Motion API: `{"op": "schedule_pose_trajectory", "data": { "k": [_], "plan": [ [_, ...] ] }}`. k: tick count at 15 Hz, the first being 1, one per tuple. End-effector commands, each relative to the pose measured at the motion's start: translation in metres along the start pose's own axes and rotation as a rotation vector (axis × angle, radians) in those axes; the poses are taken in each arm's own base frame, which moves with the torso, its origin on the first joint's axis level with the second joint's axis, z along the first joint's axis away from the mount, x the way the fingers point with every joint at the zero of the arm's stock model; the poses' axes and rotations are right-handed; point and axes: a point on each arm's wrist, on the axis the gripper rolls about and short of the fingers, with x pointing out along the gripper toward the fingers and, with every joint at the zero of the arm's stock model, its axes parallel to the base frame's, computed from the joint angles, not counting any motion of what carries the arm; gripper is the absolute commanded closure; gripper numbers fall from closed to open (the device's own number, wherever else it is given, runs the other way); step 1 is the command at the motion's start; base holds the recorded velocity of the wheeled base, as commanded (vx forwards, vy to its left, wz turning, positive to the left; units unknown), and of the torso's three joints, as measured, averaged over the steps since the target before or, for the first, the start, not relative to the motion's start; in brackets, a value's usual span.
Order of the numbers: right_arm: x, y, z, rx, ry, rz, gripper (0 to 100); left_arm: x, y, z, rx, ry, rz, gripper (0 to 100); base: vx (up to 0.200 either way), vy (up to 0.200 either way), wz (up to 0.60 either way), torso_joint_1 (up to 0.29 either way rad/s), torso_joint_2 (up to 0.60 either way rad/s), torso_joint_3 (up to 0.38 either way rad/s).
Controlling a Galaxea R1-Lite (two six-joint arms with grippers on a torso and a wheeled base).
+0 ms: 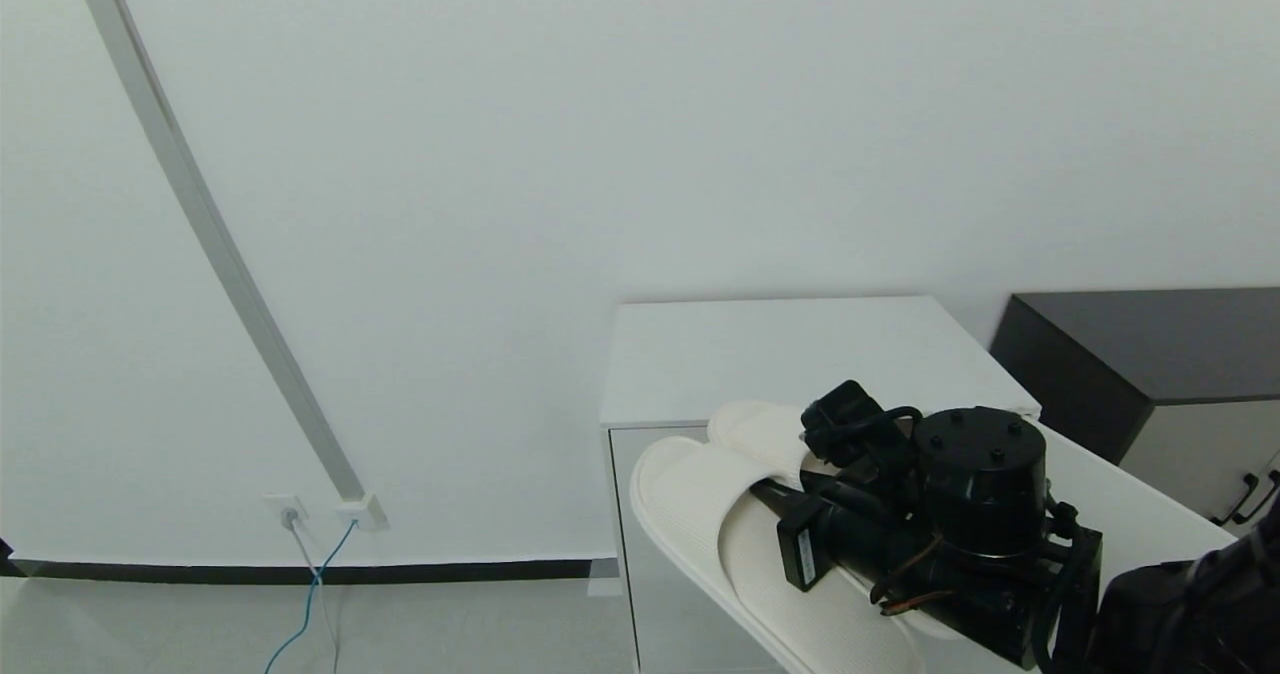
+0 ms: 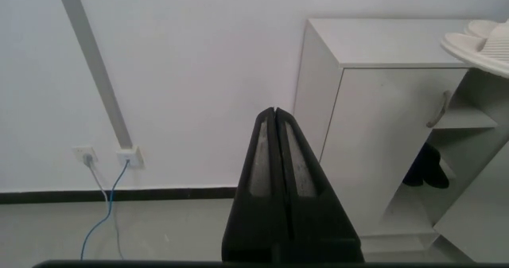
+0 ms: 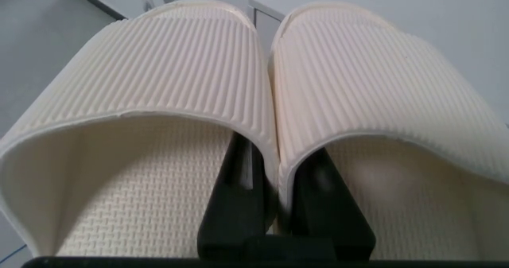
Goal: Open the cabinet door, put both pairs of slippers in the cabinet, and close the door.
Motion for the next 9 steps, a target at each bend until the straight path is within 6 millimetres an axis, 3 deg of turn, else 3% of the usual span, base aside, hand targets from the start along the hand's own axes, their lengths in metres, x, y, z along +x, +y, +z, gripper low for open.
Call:
{"op": "schedule_pose_trajectory", "data": {
  "k": [1,4,9],
  "plan": [
    [0.0006,0.0001,-0.0013,-0.001,0.005,0.000,100,0.0001,0.0000,0.0000,0.000,0.001,0.001,100,0.000,0.000,0.00,0.000,0.00,0.000],
    [0.0004,0.0001,-0.0016,-0.001,0.005,-0.002,100,0.0001,0.0000,0.0000,0.000,0.001,0.001,100,0.000,0.000,0.00,0.000,0.00,0.000],
    [0.0004,0.0001,-0.0016,-0.002,0.005,-0.002,100,0.0001,0.0000,0.0000,0.000,0.001,0.001,100,0.000,-0.200,0.00,0.002,0.00,0.001]
  ]
}}
